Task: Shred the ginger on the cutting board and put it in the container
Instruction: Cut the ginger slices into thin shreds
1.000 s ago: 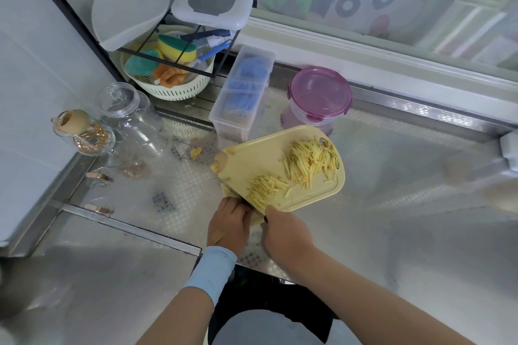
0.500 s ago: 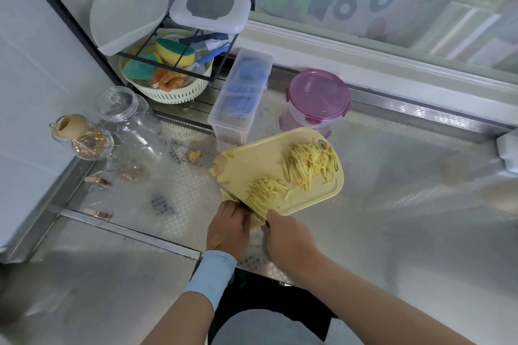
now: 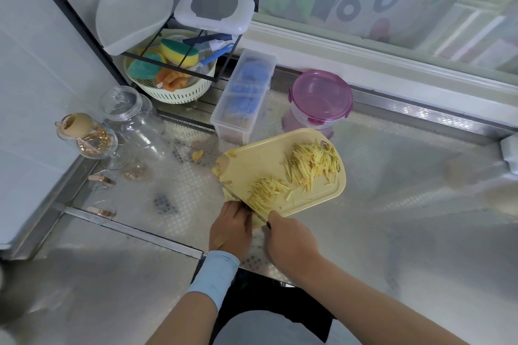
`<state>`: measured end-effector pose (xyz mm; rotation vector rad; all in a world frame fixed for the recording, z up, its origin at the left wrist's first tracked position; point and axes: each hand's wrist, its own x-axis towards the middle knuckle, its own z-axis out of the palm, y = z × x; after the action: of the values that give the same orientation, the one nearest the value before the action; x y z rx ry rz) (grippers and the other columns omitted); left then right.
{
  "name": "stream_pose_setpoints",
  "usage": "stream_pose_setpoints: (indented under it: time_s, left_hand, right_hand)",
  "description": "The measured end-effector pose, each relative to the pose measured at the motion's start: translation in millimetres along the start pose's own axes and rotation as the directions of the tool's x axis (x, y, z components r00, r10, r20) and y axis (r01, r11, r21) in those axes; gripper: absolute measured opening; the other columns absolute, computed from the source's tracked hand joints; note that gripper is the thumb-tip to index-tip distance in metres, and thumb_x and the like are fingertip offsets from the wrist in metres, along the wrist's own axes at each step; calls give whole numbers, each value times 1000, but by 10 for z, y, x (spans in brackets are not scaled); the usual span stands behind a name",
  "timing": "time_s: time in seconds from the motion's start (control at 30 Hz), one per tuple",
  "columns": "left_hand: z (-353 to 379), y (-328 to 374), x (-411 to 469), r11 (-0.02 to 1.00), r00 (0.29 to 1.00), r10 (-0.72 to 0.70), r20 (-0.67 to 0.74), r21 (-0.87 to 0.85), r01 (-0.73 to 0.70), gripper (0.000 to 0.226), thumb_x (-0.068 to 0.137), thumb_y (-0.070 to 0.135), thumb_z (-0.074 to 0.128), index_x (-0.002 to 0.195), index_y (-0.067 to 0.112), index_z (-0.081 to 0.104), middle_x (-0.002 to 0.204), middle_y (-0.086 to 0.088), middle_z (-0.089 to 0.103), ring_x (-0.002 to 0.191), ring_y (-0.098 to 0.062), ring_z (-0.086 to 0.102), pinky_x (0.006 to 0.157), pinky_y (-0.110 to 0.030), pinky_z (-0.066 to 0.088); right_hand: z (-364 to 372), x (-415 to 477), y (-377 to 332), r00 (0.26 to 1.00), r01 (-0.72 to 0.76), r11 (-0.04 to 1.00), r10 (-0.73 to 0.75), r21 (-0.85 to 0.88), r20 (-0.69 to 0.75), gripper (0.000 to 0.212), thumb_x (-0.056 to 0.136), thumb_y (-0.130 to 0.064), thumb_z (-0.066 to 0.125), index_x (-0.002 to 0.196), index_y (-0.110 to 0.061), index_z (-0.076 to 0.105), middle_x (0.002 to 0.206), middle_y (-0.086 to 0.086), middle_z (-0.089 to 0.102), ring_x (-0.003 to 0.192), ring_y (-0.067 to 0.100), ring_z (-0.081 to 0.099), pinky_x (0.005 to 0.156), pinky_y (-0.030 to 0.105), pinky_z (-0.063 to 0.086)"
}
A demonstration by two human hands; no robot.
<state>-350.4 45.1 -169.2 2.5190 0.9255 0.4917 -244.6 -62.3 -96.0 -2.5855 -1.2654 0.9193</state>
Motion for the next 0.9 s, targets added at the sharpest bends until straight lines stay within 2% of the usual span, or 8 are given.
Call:
stream_pose_setpoints:
  time_s: [0.13, 0.3, 0.5, 0.67, 0.9]
  left_hand:
    - [-3, 6, 1, 999, 999, -9, -33, -31, 8, 25, 84, 19, 45, 77, 12, 68, 86, -3, 63, 92, -21, 53, 53, -30, 48]
    - [13, -18, 5, 1000, 999, -3, -38, -26, 2, 21, 83, 18, 50, 74, 13, 68, 82, -2, 63, 90, -22, 53, 56, -32, 49]
    - [26, -26, 7, 1000, 1000, -17, 0, 2, 17, 25, 83, 19, 45, 74, 14, 67, 85, -2, 62, 95, -21, 52, 55, -32, 50]
    - [17, -19, 2, 1000, 999, -9, -39, -29, 8, 26, 84, 19, 46, 73, 11, 68, 83, -3, 63, 93, -22, 52, 56, -32, 50]
    - [22, -52, 6, 1000, 1000, 0, -24, -14, 0, 23, 84, 20, 49, 71, 15, 68, 80, 0, 62, 91, -21, 53, 54, -32, 50]
  right_hand:
    - [19, 40, -6, 1000, -20, 1000, 20, -21, 16, 13, 97, -19, 44, 92, -22, 33, 76, 0, 45, 72, 30, 51, 59, 34, 36]
    - [-64, 154, -137, 999, -20, 999, 21, -29, 45, 14, 93, -8, 44, 93, -19, 36, 74, 1, 43, 72, 30, 50, 60, 34, 38]
    - [-47, 97, -106, 1000, 0, 1000, 0, -8, 22, 13, 93, -12, 45, 91, -20, 36, 73, 0, 44, 71, 29, 49, 57, 35, 36]
    - [6, -5, 22, 1000, -24, 999, 24, -27, 6, 10, 96, -18, 46, 90, -20, 38, 77, 2, 51, 69, 29, 54, 55, 36, 37]
    - [-58, 146, -150, 999, -11, 999, 12, -31, 35, 15, 92, -8, 47, 90, -18, 36, 71, 0, 43, 66, 28, 47, 57, 34, 38]
